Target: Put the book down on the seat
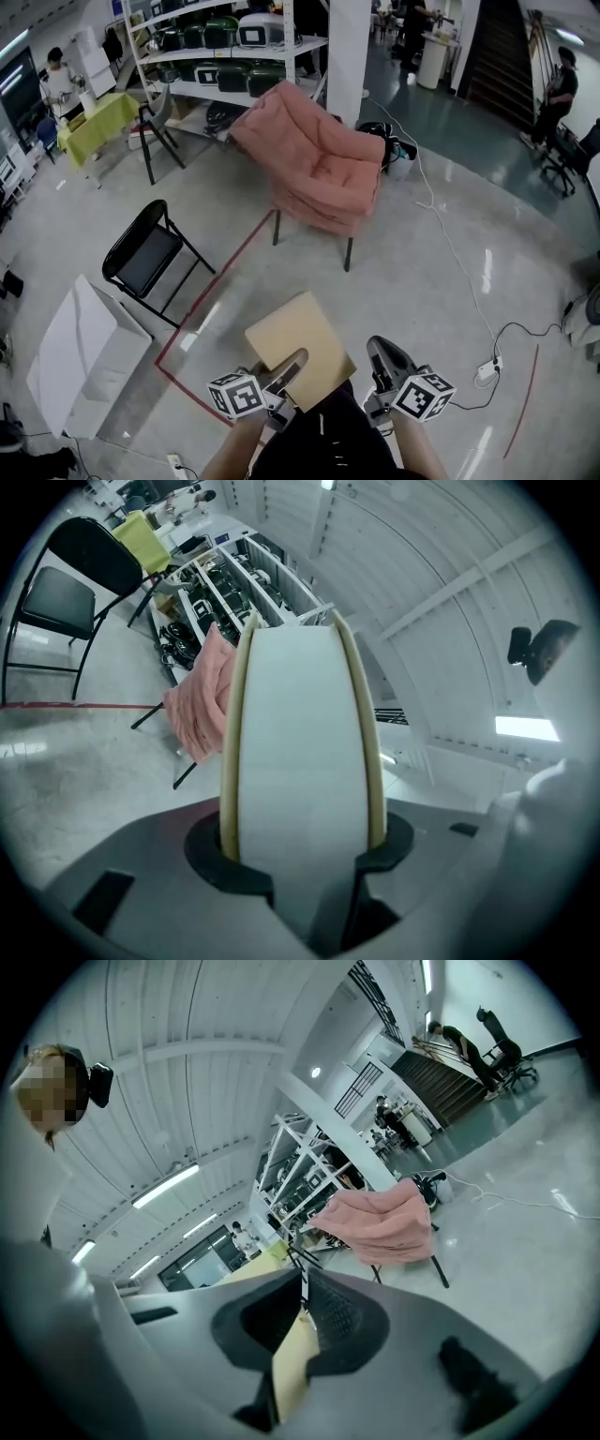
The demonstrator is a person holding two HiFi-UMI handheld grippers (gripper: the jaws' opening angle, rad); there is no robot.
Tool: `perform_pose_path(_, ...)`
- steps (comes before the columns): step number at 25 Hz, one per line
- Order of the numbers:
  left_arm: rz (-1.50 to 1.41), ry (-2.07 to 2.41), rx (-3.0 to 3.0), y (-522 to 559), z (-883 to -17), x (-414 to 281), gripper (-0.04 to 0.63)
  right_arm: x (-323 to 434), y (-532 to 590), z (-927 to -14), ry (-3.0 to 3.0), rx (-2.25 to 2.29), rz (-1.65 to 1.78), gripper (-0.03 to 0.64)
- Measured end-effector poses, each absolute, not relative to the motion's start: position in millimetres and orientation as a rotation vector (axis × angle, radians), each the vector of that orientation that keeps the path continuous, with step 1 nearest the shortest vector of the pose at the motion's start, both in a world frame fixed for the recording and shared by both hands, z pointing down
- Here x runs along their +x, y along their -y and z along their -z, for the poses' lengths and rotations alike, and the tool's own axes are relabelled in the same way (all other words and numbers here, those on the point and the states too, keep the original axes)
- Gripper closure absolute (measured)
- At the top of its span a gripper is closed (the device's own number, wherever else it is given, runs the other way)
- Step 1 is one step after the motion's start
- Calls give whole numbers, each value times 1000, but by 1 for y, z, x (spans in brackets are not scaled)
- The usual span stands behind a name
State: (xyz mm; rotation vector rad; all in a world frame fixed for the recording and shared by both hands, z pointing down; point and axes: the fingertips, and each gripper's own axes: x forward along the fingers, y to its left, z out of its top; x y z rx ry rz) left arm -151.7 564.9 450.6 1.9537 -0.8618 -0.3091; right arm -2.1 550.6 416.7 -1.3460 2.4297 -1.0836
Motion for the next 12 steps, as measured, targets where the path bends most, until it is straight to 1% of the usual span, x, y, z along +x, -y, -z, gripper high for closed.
perform_pose_path(5, 294, 869, 1943, -521, -460, -141, 374, 0, -505, -432, -2449, -1325, 1133, 603)
perform_pose_path(12, 316, 884, 1951, -442, -444, -128, 374, 13, -420, -421, -2449, -1290, 1144, 603)
